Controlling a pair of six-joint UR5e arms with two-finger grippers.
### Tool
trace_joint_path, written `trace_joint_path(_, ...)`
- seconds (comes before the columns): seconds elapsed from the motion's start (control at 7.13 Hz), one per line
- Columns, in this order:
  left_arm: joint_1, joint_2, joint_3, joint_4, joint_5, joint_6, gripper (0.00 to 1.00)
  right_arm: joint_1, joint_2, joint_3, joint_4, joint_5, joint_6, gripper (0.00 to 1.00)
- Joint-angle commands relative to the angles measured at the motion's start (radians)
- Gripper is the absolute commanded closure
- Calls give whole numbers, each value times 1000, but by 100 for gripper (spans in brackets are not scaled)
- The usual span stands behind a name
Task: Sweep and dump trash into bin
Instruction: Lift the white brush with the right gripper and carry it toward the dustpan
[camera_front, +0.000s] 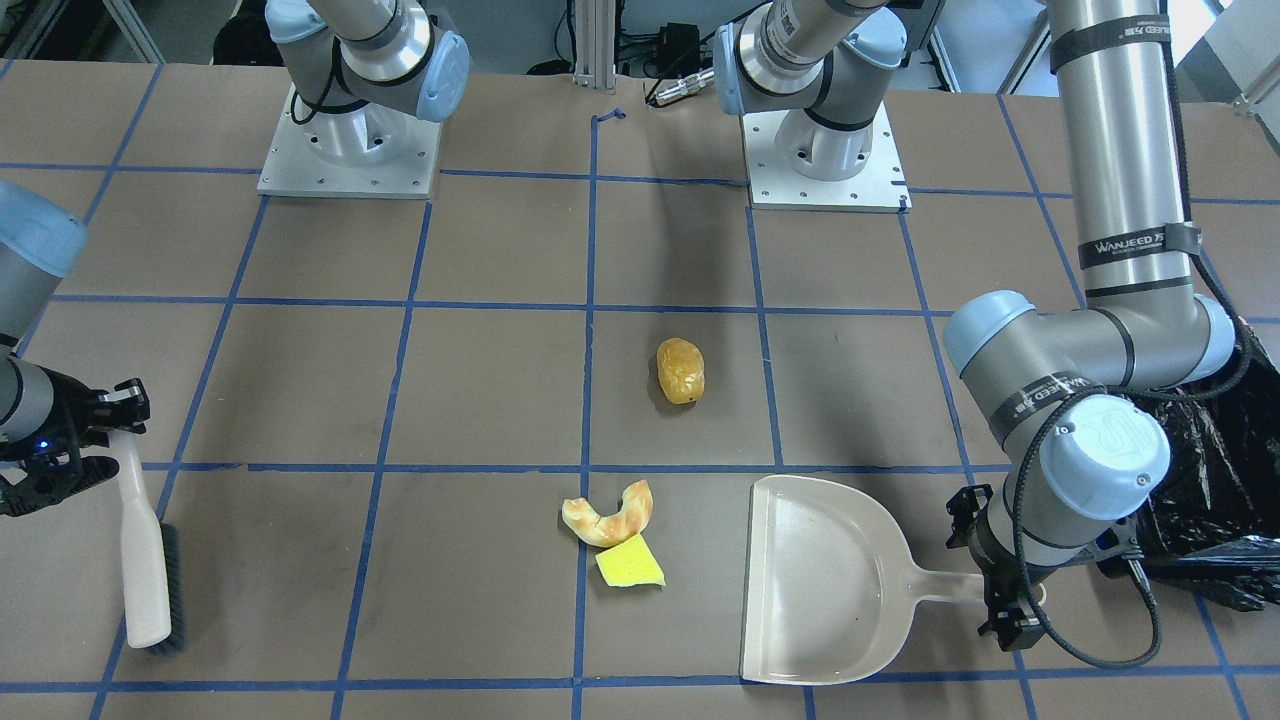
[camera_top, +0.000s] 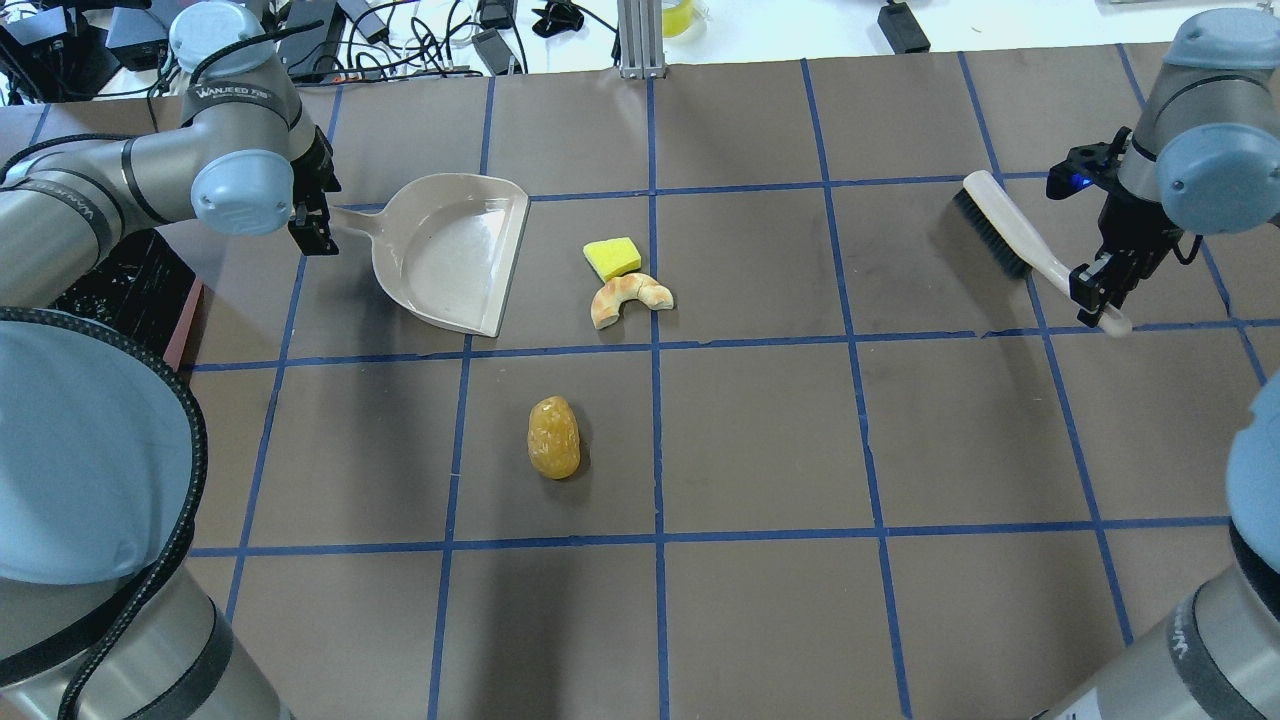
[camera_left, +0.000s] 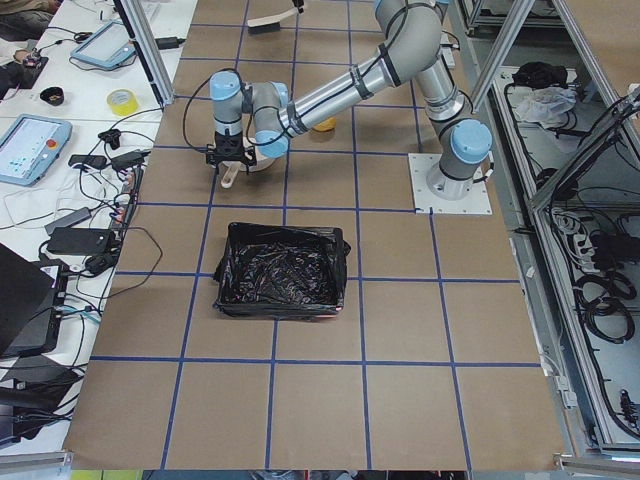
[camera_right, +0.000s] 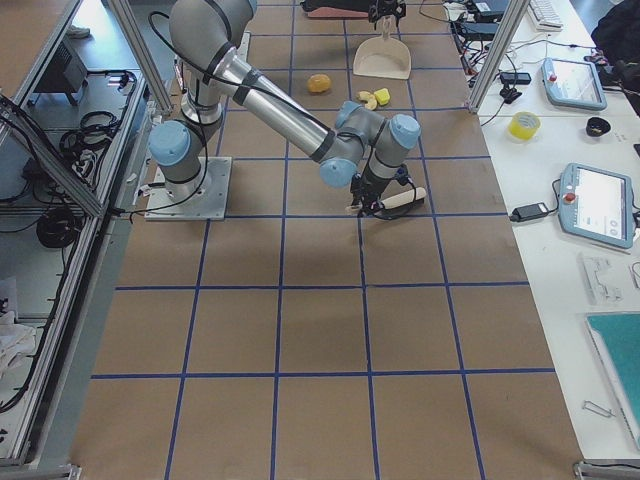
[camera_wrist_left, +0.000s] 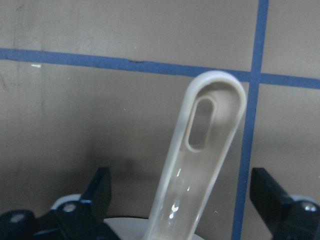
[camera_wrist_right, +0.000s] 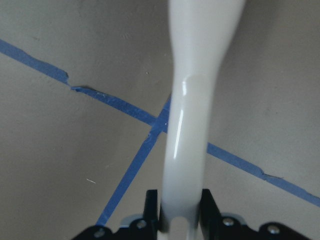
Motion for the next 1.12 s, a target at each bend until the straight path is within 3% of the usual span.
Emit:
trace_joint_path(0.0, 0, -4, -6, 0, 6, -2, 6, 0, 0, 2, 3, 5, -2, 91)
trace_joint_path(0.28, 0, 4, -9, -2, -6, -17, 100, 1, -13, -9, 11, 11, 45, 96)
trace_joint_path(0.7, -2, 13, -8, -3, 3, 17, 100, 12, -36, -12, 35, 16, 131, 99)
trace_joint_path(0.98, -31, 53, 3, -12, 16, 18, 100, 97, -81, -14, 102, 19, 325, 100)
